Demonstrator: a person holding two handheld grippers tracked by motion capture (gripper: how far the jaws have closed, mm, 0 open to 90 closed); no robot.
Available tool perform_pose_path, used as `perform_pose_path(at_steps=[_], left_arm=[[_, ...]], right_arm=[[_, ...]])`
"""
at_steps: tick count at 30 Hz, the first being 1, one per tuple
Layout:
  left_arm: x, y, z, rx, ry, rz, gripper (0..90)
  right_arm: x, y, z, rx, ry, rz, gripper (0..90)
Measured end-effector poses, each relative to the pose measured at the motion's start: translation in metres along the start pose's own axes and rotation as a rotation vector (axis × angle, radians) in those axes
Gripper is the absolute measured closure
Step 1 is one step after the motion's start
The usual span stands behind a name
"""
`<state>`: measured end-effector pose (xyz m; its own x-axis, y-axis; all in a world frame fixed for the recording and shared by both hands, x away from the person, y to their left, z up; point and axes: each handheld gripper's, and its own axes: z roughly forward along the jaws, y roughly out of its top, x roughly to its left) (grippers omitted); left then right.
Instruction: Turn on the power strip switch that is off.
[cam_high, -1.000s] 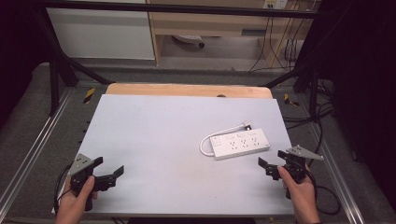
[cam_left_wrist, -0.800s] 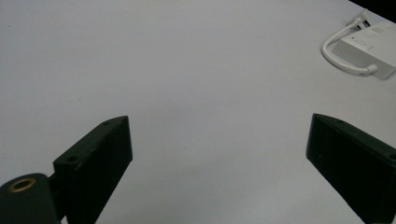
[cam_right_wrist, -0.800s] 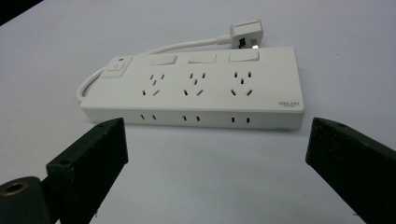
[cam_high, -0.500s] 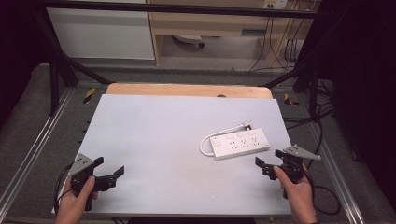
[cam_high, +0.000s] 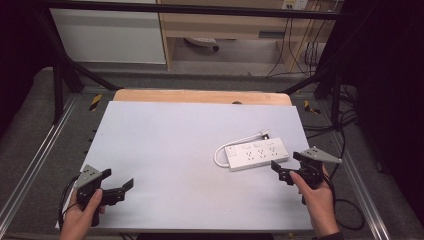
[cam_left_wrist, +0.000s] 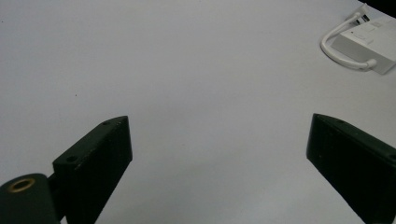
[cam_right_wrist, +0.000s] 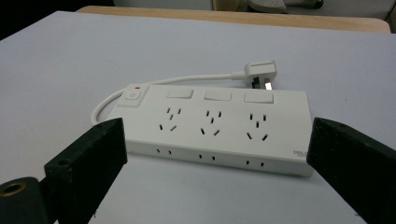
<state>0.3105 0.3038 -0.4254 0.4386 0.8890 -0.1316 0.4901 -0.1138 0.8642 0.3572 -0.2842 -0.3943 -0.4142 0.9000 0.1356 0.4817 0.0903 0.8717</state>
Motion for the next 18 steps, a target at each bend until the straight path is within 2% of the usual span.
perform_pose_path(at_steps=[2, 5, 12, 18], left_arm=[[0.000, 0.000, 0.000, 0.001, -0.002, 0.002, 6.8], [0.001, 0.000, 0.000, 0.000, 0.003, -0.001, 6.8], [0.000, -0.001, 0.001, 0.009, 0.002, -0.005, 6.8], [0.000, -0.001, 0.001, 0.014, -0.001, -0.004, 6.8]], right_arm=[[0.000, 0.001, 0.000, -0.005, -0.002, -0.001, 4.3], [-0.001, 0.008, 0.002, -0.027, 0.012, 0.033, 3.2], [-0.001, 0.023, 0.009, -0.034, 0.004, 0.009, 5.2], [-0.005, 0.035, 0.013, -0.043, 0.003, 0.019, 10.5]])
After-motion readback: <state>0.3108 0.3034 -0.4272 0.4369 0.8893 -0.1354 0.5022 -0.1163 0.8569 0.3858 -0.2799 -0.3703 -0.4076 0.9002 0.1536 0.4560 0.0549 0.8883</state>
